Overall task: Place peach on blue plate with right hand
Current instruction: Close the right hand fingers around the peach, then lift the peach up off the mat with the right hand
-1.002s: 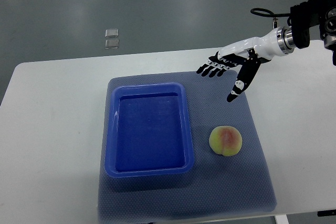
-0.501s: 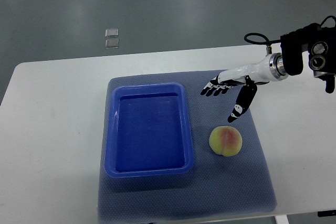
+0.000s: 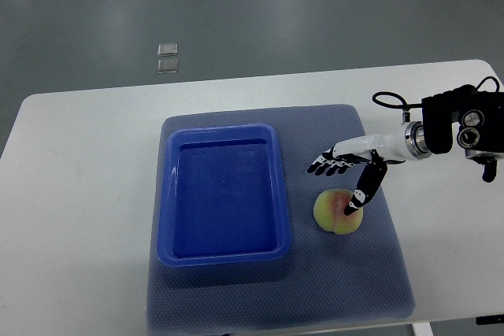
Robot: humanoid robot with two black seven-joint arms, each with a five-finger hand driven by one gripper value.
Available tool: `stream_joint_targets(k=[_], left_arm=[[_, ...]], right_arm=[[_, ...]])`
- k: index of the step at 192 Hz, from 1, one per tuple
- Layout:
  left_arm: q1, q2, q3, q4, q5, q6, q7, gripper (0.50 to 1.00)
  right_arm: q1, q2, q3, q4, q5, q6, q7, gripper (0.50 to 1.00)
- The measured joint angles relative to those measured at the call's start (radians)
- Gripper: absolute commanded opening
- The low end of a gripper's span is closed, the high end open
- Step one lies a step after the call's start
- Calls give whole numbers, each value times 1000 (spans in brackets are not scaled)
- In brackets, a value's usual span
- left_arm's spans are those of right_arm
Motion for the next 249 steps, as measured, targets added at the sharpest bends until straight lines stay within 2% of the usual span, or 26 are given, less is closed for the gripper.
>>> stream_joint_targets(k=[97,127,128,139,142,153,154,158,162,171,172,182,213,249], left_arm=[[0,0,-1,3,0,1,0,1000],[0,0,-1,4,0,1,0,1000],[0,0,-1,4,0,1,0,1000],[0,0,-1,4,0,1,0,1000],[0,0,-1,4,0,1,0,1000],[0,0,-1,4,0,1,0,1000],[0,0,-1,4,0,1,0,1000],[0,0,-1,4,0,1,0,1000],[0,0,-1,4,0,1,0,1000],[0,0,-1,4,0,1,0,1000],[0,0,-1,4,0,1,0,1000],[0,0,-1,4,0,1,0,1000],[0,0,-1,4,0,1,0,1000],[0,0,-1,5,0,1,0,1000]], right_arm=[[-133,-3,46,3,-17,-67,5,928],[-176,-6,76,9,-27,-77,9,911],[-177,-6,77,9,-27,-78,9,855],[-188,-6,83,9,-35,-89,10,782],[-191,-6,84,9,-38,-92,11,746],[-198,-6,86,10,-51,-103,14,746],[-198,-6,86,10,-52,-103,14,616],[-200,-6,87,10,-57,-106,16,576],[-201,-7,87,10,-61,-107,18,560],[-202,-10,88,11,-70,-109,21,560],[-202,-11,88,11,-71,-109,22,537],[-202,-15,88,11,-77,-110,24,509],[-171,-52,111,26,-77,-92,24,509],[4,-160,188,52,-67,31,18,513]])
